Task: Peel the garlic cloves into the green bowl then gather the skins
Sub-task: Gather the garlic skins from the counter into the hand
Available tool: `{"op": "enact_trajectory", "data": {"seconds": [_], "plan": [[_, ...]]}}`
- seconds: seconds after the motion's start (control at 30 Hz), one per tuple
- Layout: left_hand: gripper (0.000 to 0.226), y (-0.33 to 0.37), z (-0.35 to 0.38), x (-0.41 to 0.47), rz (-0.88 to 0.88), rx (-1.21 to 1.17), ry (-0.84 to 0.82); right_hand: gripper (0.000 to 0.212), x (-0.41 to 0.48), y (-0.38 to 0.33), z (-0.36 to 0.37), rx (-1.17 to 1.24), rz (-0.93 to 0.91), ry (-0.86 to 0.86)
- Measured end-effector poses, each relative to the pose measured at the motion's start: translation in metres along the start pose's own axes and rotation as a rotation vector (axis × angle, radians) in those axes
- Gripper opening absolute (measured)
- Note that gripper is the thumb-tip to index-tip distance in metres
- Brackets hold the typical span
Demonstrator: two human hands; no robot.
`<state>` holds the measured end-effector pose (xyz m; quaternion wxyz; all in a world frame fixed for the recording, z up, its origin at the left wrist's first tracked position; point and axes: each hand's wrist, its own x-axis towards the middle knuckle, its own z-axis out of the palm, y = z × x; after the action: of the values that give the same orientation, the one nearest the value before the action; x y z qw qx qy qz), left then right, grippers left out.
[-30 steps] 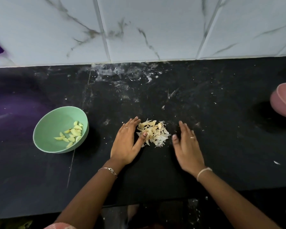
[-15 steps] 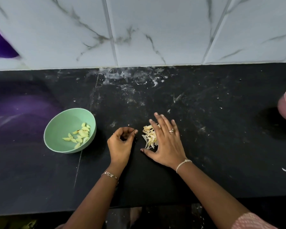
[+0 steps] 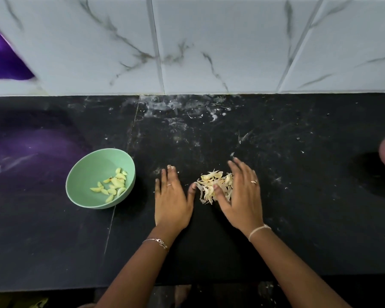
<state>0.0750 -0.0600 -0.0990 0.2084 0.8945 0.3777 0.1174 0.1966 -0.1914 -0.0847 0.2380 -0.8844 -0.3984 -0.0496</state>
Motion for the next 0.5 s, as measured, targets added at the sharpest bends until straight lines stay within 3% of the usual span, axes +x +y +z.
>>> {"op": "enact_trajectory", "data": {"seconds": [0.13,0.23,0.37,0.5], "plan": [[0.077,0.013,0.005,0.001,0.234,0.138,-0.177,0.069,-0.024,0.015,0.000,0.268,0.133,-0.053],[0.068,0.022,0.006,0.005,0.303,-0.151,-0.220,0.072,-0.021,0.019,0.003,0.433,0.189,-0.074],[0.064,0.025,0.003,0.001,0.038,-0.897,-0.091,0.082,-0.003,0.021,0.007,0.347,-0.026,-0.182],[0.063,0.019,0.002,-0.001,-0.077,-0.975,0.070,0.079,0.017,0.014,0.005,0.043,-0.297,-0.239]]}}
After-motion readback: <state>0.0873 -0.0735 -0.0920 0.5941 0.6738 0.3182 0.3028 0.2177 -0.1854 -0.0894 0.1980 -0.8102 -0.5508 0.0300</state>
